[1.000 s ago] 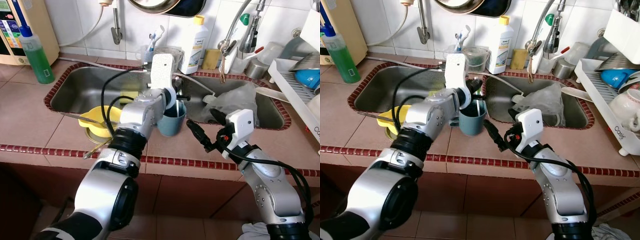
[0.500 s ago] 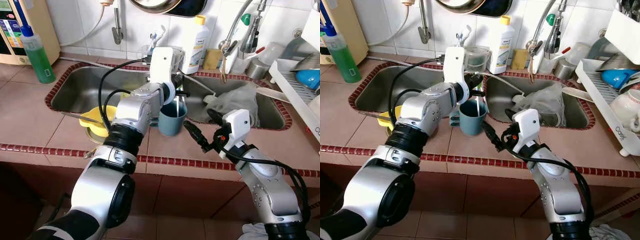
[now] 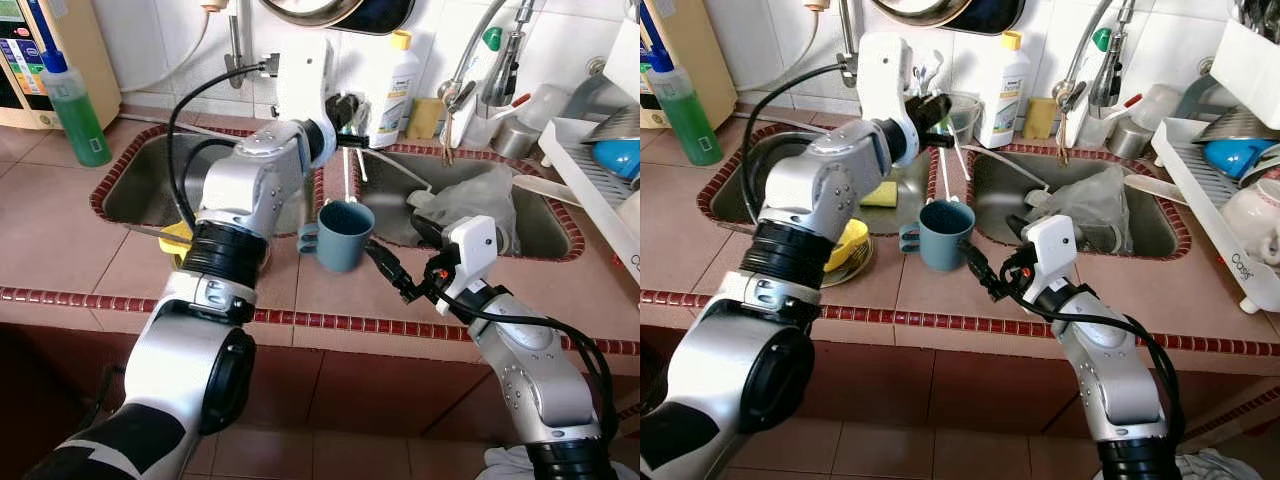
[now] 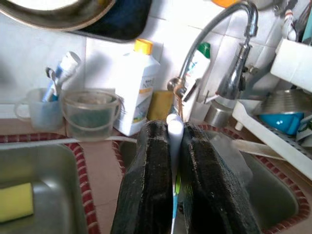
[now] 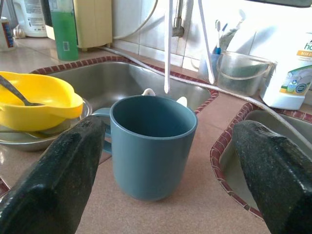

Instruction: Kitchen organization

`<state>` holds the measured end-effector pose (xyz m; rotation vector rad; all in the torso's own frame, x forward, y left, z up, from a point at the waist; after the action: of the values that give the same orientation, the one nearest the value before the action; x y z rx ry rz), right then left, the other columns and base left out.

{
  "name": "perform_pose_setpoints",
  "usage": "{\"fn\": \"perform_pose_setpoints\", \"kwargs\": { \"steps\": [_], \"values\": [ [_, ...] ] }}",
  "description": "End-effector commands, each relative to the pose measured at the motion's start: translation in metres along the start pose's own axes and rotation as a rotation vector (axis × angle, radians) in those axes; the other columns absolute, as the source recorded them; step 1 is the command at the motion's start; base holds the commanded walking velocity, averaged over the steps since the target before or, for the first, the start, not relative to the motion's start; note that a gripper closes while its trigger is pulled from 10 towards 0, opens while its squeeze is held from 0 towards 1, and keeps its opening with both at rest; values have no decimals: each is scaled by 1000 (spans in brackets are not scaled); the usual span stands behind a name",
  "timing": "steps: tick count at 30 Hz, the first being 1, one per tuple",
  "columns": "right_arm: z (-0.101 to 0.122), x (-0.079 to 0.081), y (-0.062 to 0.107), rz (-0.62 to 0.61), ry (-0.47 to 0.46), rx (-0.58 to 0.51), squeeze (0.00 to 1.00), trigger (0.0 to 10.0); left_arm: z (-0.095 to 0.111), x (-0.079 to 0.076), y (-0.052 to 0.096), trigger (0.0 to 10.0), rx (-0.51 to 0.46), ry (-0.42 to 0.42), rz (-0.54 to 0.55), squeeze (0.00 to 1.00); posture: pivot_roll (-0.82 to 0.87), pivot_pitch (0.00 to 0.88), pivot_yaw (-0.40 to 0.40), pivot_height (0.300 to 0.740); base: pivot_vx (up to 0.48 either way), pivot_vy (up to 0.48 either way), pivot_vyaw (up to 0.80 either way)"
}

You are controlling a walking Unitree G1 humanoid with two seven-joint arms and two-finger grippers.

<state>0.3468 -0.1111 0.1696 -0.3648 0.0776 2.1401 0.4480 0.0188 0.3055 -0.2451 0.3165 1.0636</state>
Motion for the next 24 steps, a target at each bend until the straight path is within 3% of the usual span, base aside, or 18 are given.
{"fn": "perform_pose_setpoints", "kwargs": {
  "steps": [1, 7, 14, 20, 24],
  "values": [
    [0, -2, -2, -1, 6, -2, 0, 10000, 31, -13, 2, 10000, -91, -32, -37, 0, 60, 0, -46, 740, 0, 0, 0],
    [6, 0, -2, 5, -23, -31, 0, 10000, 46, 8, 4, 10000, -189, -23, 49, 0, 58, 0, -43, 740, 0, 0, 0],
    [17, 0, 0, -2, -60, -65, 0, 10000, 43, 26, 6, 10000, -227, -47, 118, 0, 46, 0, -37, 740, 0, 0, 0],
    [47, 4, 5, -5, -131, -148, 0, 10000, 24, 58, 3, 10000, -230, -98, 258, 0, 28, 0, -34, 740, 0, 0, 0],
    [57, 7, 8, -2, -145, -168, 0, 10000, 13, 62, 1, 10000, -201, -137, 267, 0, 19, 0, -30, 740, 0, 0, 0]
  ]
}}
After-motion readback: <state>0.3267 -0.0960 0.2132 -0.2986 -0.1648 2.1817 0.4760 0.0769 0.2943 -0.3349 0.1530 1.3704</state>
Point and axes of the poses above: a point about 5 cm out from each wrist's last joint towards the gripper, its own y axis pointing back from the gripper into the wrist, its own z axis along the axis of the wrist's last joint, x = y × z, the point moved 6 cm from there along -y, pointing out of the wrist towards the gripper, and after that the axes turned 14 degrees about y, right-handed, at the moved point
